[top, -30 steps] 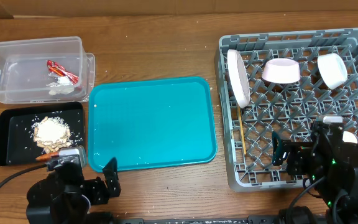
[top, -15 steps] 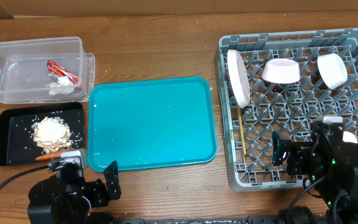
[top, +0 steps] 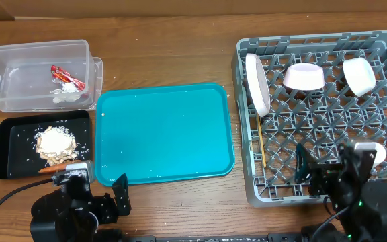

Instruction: Sort waste into correct bins and load items into the dishwasher

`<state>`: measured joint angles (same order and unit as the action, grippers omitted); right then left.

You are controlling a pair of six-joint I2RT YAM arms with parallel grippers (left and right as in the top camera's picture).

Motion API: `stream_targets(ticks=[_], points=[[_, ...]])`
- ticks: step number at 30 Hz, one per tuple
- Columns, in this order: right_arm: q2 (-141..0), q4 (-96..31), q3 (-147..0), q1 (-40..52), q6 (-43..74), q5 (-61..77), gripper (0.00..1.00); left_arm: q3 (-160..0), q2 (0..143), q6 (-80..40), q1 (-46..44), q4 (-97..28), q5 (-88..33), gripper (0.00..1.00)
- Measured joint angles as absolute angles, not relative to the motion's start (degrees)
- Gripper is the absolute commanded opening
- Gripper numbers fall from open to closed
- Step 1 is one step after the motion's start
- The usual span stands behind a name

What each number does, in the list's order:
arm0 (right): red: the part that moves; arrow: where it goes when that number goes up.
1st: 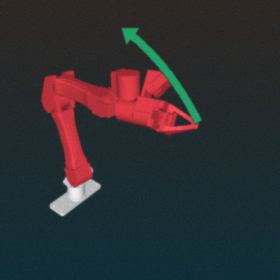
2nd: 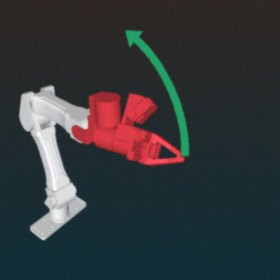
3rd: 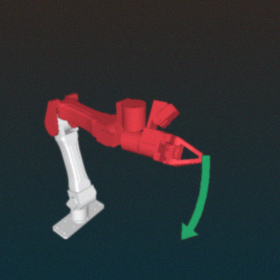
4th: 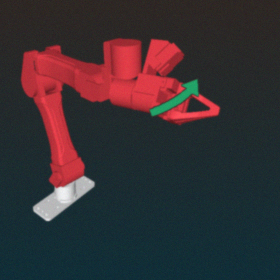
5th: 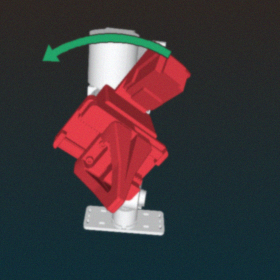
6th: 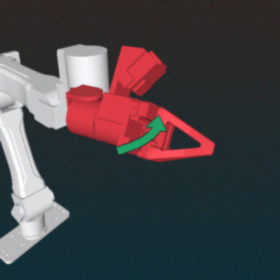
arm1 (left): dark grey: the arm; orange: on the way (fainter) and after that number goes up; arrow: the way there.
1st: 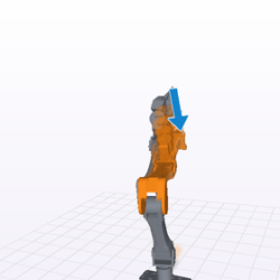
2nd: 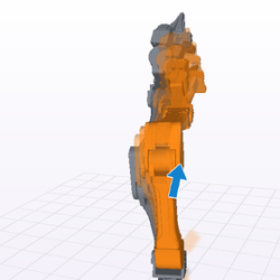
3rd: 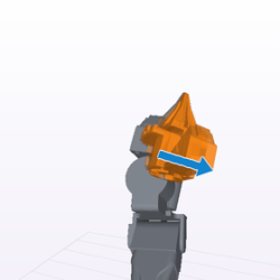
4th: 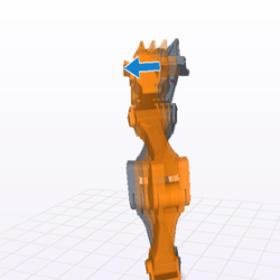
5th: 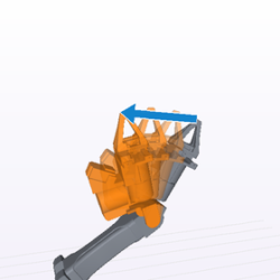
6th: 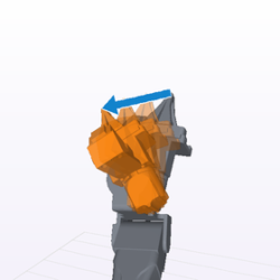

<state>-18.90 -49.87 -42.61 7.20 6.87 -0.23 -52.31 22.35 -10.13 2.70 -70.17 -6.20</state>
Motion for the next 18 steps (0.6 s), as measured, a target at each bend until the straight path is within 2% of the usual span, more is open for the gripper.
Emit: stream_targets(ticks=[8,15,18], points=[[-2.7,-28.6,-20.5,7.2,6.9,-0.2,1.0,-52.1,22.3,-10.1,2.7,-70.3,-6.2,1.0],[-0.8,-6.0,-7.9,5.3,6.9,0.0,1.0,-52.1,22.3,-10.1,2.7,-70.3,-6.2,1.0],[-0.8,0.1,-3.6,3.6,6.9,0.0,1.0,-52.1,22.3,-10.1,2.7,-70.3,-6.2,1.0]])
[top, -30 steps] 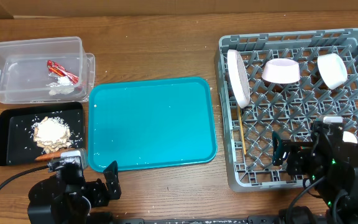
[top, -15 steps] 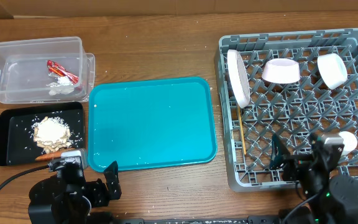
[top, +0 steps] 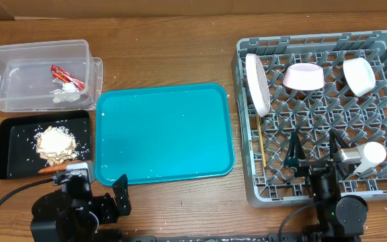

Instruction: Sort waste into correct bins and load items into the dishwasher

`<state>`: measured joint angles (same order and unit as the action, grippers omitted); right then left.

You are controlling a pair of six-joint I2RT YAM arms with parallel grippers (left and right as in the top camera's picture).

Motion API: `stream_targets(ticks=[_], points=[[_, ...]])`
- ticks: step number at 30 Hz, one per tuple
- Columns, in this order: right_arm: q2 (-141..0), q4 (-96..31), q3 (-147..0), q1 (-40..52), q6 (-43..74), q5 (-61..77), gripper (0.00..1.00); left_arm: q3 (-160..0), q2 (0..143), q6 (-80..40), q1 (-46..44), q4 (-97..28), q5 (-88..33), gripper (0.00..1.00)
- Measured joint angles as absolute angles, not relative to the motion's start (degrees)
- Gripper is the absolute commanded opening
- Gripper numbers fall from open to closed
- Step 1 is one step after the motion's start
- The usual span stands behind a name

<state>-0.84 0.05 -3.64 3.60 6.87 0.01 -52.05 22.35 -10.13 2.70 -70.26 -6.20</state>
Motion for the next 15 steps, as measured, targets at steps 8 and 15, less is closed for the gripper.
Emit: stream_targets(ticks=[8,15], points=[[-0.8,-4.7,-1.0,2.3,3.6,3.2,1.0,-52.1,22.3,-10.1,2.7,-70.3,-6.2,1.0],[-0.8,-4.7,-1.1,2.3,2.9,4.1,1.0,-52.1,22.3,-10.1,2.7,-70.3,-6.2,1.0]])
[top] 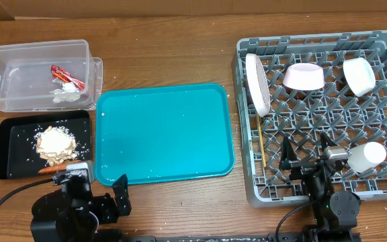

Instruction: Sort waste into correct bins and load items into the dishwasher

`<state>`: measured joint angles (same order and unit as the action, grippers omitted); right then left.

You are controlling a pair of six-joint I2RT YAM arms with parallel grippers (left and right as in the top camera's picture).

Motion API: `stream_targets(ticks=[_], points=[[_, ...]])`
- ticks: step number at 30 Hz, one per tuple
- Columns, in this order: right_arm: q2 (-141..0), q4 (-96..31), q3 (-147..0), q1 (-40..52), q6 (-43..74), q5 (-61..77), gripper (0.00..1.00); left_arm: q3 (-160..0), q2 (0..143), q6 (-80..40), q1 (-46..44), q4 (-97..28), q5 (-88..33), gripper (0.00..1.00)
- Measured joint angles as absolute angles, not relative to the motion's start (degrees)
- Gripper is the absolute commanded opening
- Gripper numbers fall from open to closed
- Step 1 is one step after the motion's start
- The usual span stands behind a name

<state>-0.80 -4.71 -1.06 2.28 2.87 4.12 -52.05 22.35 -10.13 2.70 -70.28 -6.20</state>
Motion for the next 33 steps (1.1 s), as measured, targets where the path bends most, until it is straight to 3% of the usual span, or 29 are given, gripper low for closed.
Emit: stream_targets(ticks=[29,33], points=[[-0.8,-4.7,-1.1,2.3,2.7,4.3,1.0,-52.1,22.3,-10.1,2.7,-70.3,-6.2,1.0],[-0.8,-4.7,-1.1,2.3,2.7,4.3,1.0,-49.9,20.9,-10.1,2.7,-65.8,-5.9,1.0]])
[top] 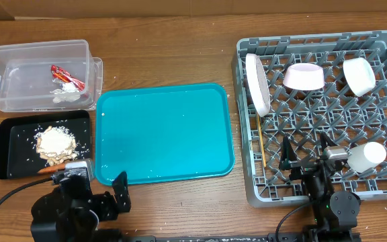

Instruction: Sort waste into correct bins and load items into the dishwasher

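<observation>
The grey dish rack (247,195) on the right holds an upright white plate (257,84), a pale bowl (304,76), a white cup (358,75) and a chopstick (261,142). Another white cup (367,155) lies on its side near the rack's front right. My right gripper (306,153) stands open over the rack's front edge, just left of that cup and holding nothing. At the bottom left, off the teal tray (163,133), my left gripper (106,191) looks open and empty.
A clear bin at the back left holds a red wrapper (67,77) and crumpled paper. In front of it a black tray (9,151) carries food scraps (54,143). The teal tray is bare.
The left gripper's finger has shifted slightly by the tray's front corner. The right gripper and the lying cup stand as they were.
At first my right arm was over the rack's front right corner with the white cup at its fingers. Then the cup lay on its side in the rack and the gripper stood open to its left. Afterwards the gripper sat slightly lower, where it is now.
</observation>
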`<state>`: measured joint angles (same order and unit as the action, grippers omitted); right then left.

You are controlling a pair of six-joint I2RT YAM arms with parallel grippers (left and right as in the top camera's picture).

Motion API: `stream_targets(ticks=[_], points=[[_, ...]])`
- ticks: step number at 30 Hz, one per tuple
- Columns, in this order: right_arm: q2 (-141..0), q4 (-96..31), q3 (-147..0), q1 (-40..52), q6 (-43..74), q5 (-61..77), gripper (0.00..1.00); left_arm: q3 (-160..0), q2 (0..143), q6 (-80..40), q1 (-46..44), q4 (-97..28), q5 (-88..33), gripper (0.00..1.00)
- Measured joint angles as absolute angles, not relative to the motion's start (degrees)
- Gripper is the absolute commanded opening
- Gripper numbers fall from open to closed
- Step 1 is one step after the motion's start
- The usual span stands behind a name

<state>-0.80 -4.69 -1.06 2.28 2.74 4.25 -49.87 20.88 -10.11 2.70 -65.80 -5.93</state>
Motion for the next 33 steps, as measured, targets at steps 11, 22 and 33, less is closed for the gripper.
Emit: stream_targets(ticks=[11,22,33], points=[[-0.8,-4.7,-1.0,2.3,2.8,4.2,1.0,-17.7,1.2,-10.1,1.1,-35.6,-5.1,1.0],[-0.7,-4.7,-1.1,2.3,2.7,4.3,1.0,-0.6,0.8,-3.6,0.0,-4.3,-4.7,1.0],[-0.7,-4.7,-1.1,2.3,2.7,4.3,1.0,-0.6,0.8,-2.7,0.0,-4.2,-4.7,1.0]])
